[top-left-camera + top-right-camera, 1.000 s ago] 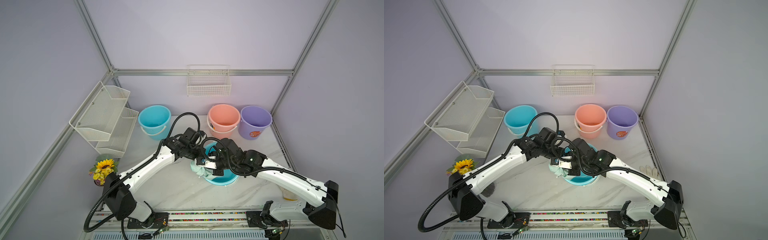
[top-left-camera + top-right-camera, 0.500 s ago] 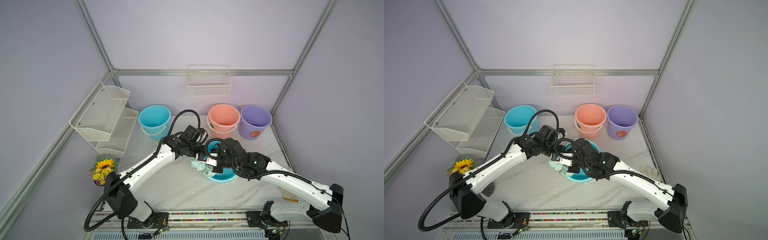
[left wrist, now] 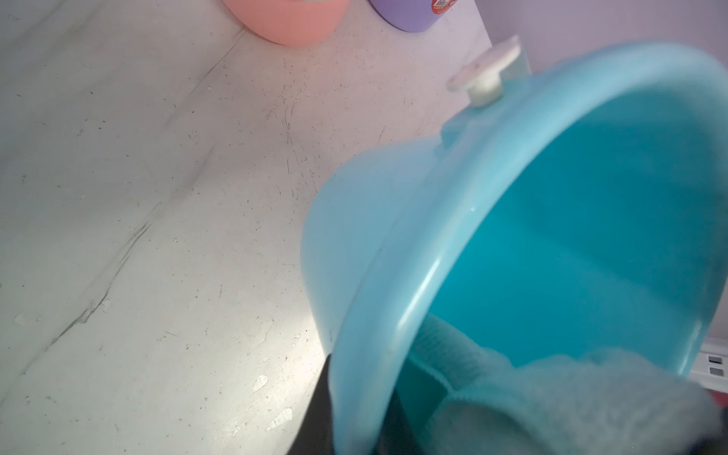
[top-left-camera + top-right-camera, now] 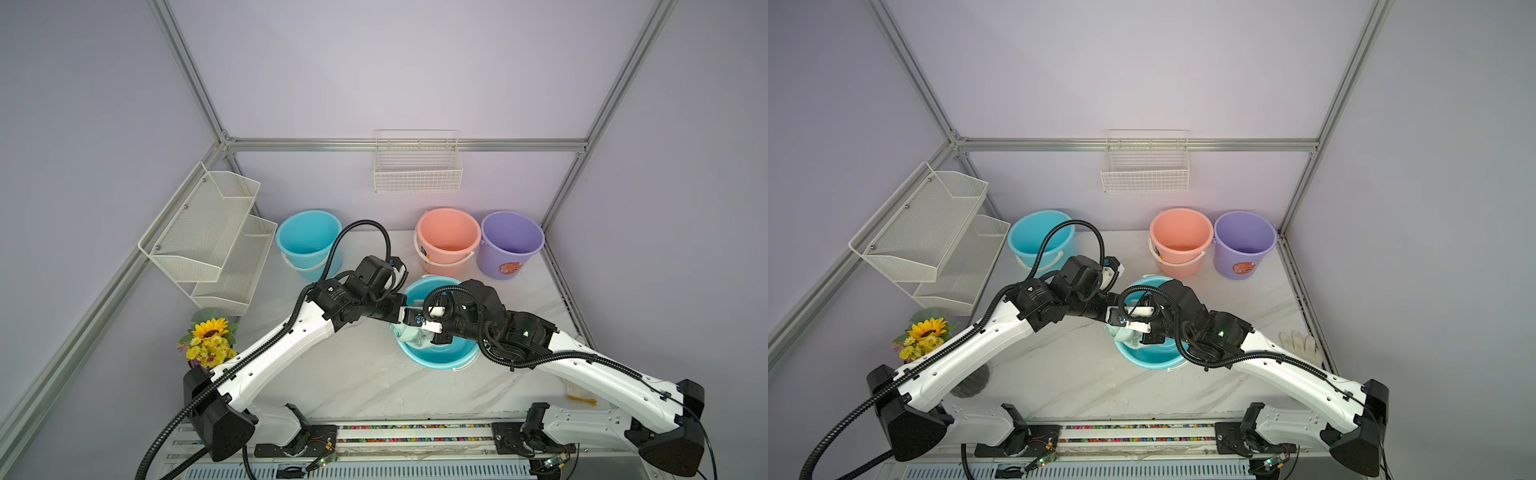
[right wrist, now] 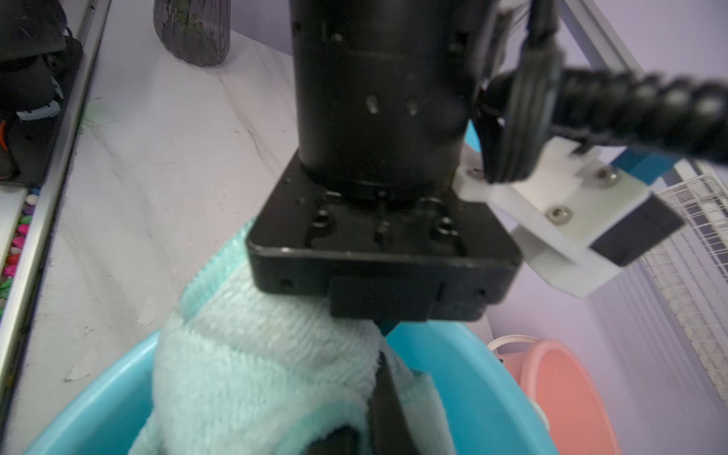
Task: Wipe the inside of the bucket with a cloth
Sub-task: Wipe the dirt from the inside of the bucket.
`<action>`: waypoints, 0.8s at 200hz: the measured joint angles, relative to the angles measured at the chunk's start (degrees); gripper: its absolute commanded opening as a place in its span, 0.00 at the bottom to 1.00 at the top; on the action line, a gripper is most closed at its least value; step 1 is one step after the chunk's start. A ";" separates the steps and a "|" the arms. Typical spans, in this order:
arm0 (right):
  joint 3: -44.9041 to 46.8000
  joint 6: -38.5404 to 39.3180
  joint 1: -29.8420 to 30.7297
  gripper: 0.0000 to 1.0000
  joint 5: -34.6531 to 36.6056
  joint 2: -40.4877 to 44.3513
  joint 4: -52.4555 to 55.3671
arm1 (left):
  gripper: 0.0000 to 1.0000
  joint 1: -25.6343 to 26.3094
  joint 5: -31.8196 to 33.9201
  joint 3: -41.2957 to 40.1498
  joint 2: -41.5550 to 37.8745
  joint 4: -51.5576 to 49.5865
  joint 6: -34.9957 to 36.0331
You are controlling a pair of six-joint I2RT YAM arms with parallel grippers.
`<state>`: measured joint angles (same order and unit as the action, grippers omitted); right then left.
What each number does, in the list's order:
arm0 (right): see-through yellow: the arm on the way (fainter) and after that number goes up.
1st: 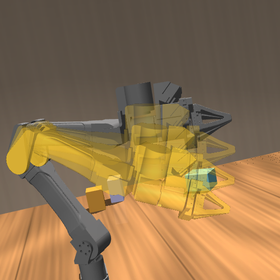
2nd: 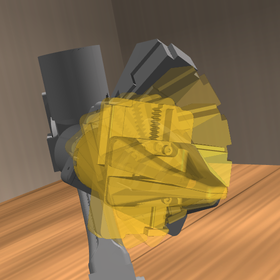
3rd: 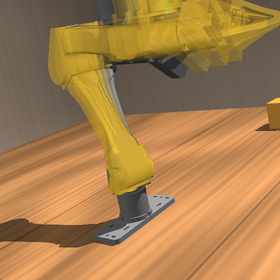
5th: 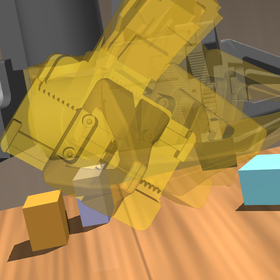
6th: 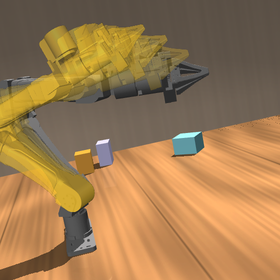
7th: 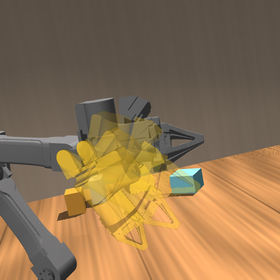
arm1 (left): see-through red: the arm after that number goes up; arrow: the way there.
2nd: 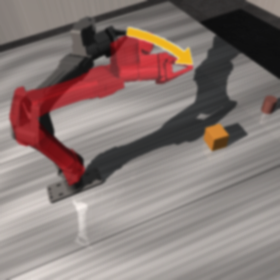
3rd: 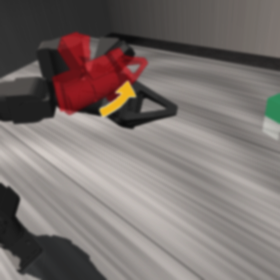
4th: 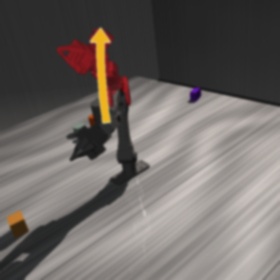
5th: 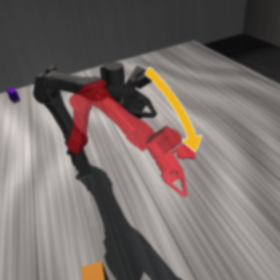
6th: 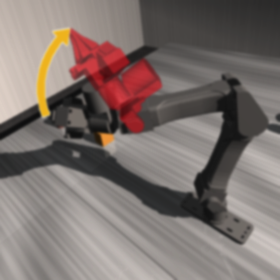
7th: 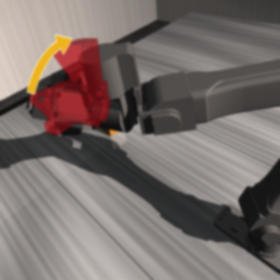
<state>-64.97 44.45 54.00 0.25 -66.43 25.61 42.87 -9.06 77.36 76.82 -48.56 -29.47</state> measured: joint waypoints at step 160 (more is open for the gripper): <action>-3.45 14.29 2.78 0.00 30.16 -3.76 6.19 | 0.00 0.42 0.48 -2.29 -0.96 -2.54 -1.14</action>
<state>-68.42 58.74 56.77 30.41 -70.19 31.79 43.29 -8.58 75.07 75.85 -51.09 -30.61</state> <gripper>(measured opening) 0.072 0.111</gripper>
